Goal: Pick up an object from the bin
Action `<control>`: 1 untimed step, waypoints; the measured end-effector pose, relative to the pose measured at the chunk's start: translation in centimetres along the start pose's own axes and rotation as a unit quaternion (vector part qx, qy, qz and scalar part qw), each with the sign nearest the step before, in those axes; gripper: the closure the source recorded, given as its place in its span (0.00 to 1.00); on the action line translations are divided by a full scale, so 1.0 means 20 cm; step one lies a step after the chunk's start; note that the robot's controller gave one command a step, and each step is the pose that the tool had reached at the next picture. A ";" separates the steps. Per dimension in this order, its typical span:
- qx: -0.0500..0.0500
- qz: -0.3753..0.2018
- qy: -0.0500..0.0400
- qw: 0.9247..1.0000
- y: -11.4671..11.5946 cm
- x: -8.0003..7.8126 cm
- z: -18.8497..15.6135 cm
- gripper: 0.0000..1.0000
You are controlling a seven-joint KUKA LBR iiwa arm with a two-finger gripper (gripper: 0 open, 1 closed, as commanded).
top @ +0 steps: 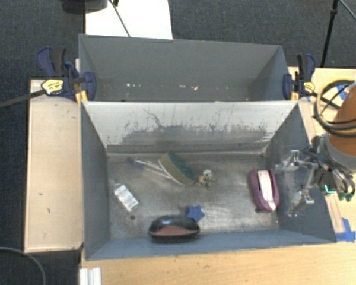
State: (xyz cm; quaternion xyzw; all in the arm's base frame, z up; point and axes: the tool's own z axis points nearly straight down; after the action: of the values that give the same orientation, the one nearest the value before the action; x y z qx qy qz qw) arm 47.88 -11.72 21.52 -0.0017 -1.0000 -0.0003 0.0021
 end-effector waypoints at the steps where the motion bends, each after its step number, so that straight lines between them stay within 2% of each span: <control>1: 0.001 -0.106 -0.006 0.994 0.19 -0.38 0.72 0.00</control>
Offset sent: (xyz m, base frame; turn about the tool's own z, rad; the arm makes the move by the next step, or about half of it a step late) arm 0.0728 0.0369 -0.1452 -0.2135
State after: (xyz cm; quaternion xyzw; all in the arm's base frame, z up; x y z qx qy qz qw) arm 55.47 -7.95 7.04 0.1041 -0.9946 0.0001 -0.0036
